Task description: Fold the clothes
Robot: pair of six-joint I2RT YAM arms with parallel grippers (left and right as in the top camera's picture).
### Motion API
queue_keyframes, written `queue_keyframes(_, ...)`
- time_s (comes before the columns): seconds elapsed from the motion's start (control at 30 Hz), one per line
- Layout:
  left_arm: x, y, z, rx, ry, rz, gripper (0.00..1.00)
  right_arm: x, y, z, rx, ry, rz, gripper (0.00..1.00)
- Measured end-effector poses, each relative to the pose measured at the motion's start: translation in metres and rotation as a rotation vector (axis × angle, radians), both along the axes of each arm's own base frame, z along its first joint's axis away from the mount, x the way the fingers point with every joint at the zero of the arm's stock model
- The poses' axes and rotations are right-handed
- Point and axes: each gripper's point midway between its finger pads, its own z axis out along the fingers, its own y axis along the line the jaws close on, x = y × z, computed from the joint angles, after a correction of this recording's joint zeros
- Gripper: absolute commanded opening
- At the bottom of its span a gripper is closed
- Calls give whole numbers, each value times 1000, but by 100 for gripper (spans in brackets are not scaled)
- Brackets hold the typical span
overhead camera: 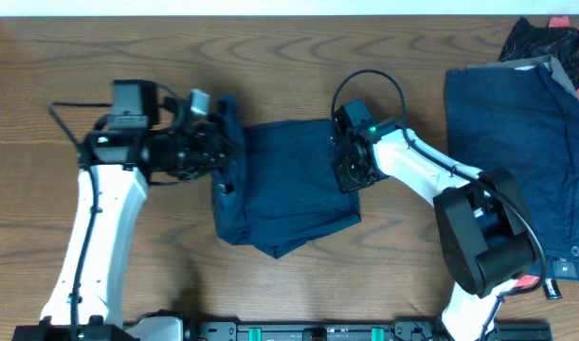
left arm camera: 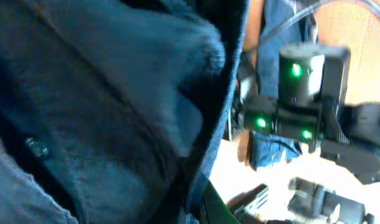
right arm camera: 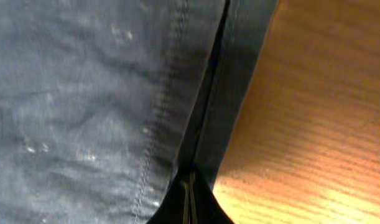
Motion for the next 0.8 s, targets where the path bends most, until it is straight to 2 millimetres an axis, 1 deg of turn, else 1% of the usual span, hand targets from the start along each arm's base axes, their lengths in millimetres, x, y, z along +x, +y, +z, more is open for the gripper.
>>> queue_keyframes(0.13,-6,-30,1,18,-33,-87,6,0,0,-1,17,-34,-1,1)
queue_keyframes(0.17,-7,-35,0,29,-35,-94,6,0,0,0,18,-36,-2,1)
queue_keyframes(0.37,-12,-72,-9,103,-41,-126,6,0,0,-1,20,-39,-4,1)
queue_keyframes(0.47,-19,-88,-19,141,-27,-151,6,0,0,-1,20,-38,-7,1)
queue_keyframes(0.6,-25,-102,-33,191,5,-156,6,0,0,-1,20,-38,-10,1)
queue_keyframes(0.7,-24,-110,-42,209,17,-153,7,-1,0,-1,19,-36,-10,1)
queue_keyframes(0.8,-24,-118,-47,214,21,-159,17,-1,0,-1,20,-35,-15,1)
